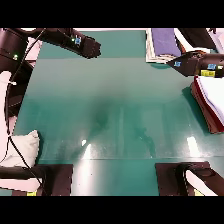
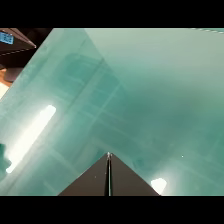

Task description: Fold the shirts.

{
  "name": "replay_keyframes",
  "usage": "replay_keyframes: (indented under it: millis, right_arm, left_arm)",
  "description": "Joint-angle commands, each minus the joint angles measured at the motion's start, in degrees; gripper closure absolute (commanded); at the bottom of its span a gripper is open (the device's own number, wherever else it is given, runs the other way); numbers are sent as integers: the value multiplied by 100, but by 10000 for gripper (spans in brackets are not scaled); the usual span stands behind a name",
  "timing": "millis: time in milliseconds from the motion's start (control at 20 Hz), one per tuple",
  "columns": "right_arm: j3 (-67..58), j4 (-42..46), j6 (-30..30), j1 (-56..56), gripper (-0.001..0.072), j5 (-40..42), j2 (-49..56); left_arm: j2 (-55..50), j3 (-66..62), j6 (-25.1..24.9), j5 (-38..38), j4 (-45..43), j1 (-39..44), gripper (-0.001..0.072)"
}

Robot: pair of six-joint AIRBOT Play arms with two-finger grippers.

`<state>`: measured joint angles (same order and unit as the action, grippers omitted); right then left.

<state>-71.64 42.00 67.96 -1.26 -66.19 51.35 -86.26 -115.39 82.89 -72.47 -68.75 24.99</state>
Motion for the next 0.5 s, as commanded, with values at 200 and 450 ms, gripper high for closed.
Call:
replay_keyframes:
  millis: [200, 450]
  right_arm:
    - [-4, -2, 2, 11, 696, 2, -4]
    - [-4, 0, 2, 11, 695, -2, -4]
  left_arm:
    - [-2, -2, 0, 2, 0, 2, 680]
    - [-2, -2, 0, 203, 0, 2, 680]
